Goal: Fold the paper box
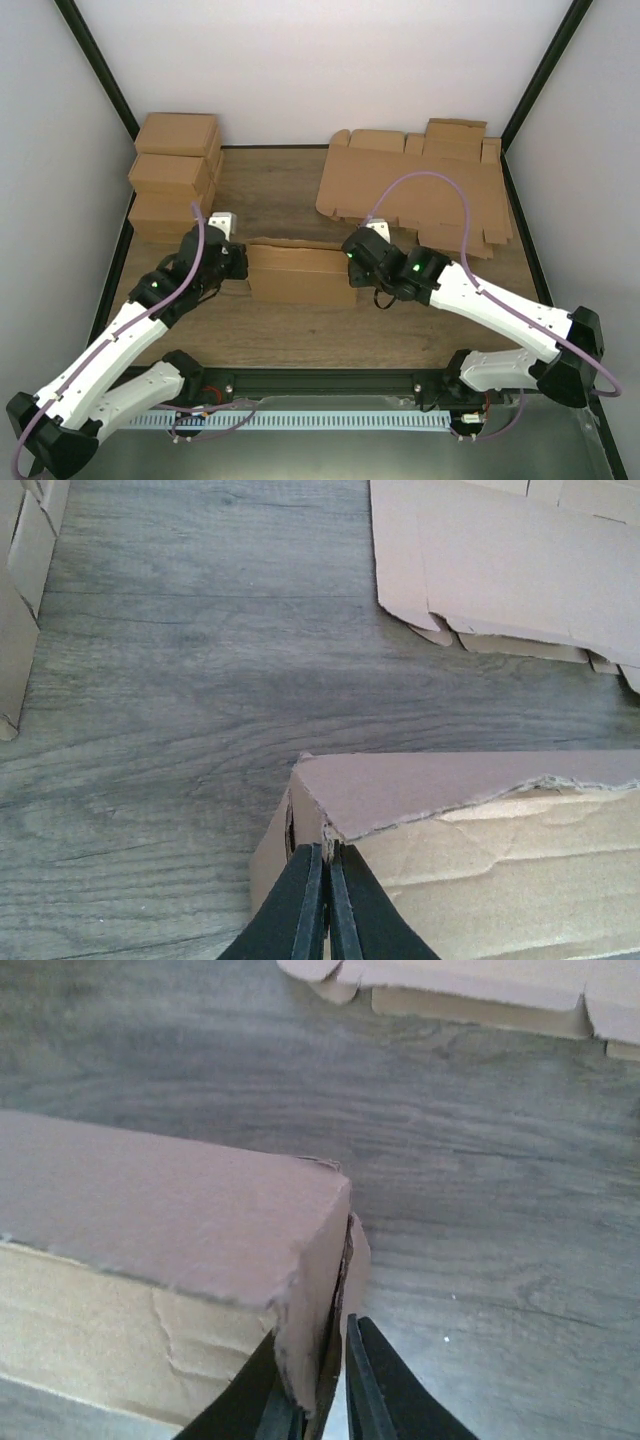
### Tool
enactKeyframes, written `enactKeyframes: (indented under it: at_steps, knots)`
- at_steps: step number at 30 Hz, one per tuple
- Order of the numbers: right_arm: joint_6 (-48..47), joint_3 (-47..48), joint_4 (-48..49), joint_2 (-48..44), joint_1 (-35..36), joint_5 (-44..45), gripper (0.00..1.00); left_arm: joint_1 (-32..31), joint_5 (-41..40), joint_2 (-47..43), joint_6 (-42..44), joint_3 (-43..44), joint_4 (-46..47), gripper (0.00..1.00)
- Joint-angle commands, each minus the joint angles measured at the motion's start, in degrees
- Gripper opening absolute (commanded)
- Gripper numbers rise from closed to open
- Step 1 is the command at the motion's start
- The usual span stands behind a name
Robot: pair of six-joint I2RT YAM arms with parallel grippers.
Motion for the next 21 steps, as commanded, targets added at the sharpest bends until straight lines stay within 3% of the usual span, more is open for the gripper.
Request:
enactKeyframes:
  at_steps: [1, 6, 7, 10, 16, 21]
  knots:
    - [-1.03, -1.36, -11.78, 1.44, 0.41, -6.28, 0.15, -0.63, 2.0, 0.2, -0.23, 0.0, -1.86, 0.04]
    - [-0.6, -1.2, -10.13, -0.54, 0.41, -6.87, 0.11, -0.63, 2.21, 0.08, -0.11, 0.52, -2.23, 0.04]
    - [-0.8, -1.14, -10.11, -0.52, 0.41, -6.64, 0.13, -0.65, 2.28, 0.07, -0.08, 0.55, -2.19, 0.04]
    - [-1.26, -0.03, -10.11, 0.3, 0.41, -6.26, 0.36, -0.63, 2.86, 0.4, 0.19, 0.92, -2.22, 0.04]
    - [-2.3, 2.88, -6.97, -0.96, 0.37, -4.07, 0.36, -0.66, 2.91, 0.43, 0.3, 1.27, -2.48, 0.04]
    - [-3.3, 4.58, -5.59, -0.43, 0.46, -2.62, 0.42, -0.71, 2.81, 0.49, 0.54, 1.85, -2.62, 0.04]
